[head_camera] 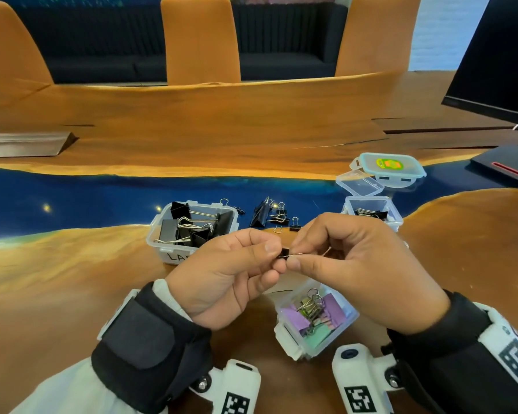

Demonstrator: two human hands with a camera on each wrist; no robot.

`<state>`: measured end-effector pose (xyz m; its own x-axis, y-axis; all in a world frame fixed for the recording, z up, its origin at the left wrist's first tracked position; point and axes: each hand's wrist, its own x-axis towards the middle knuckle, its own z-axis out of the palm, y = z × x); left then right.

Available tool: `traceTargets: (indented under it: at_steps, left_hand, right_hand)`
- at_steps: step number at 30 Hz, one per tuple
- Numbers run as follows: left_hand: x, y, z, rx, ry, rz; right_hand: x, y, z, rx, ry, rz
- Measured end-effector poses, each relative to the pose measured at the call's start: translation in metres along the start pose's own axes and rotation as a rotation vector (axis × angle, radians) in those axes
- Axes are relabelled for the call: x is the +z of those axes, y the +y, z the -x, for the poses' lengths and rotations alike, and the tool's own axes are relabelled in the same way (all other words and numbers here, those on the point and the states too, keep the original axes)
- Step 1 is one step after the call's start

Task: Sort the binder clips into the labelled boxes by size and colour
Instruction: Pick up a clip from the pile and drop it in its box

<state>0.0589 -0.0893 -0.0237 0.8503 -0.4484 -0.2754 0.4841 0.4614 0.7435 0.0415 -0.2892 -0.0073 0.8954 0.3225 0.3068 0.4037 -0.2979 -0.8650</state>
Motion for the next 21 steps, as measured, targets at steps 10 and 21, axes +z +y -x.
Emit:
traceTargets:
  at_steps: [10, 21]
  left_hand:
    - [-0.008, 0.004, 0.003, -0.017, -0.082, 0.017]
    - [-0.005, 0.000, 0.003, 0.018, -0.104, -0.178]
  right_hand:
    - [-0.007, -0.005, 0.004, -0.023, 0.031, -0.037]
    - [-0.003, -0.008, 0.007, -0.018, -0.087, 0.057]
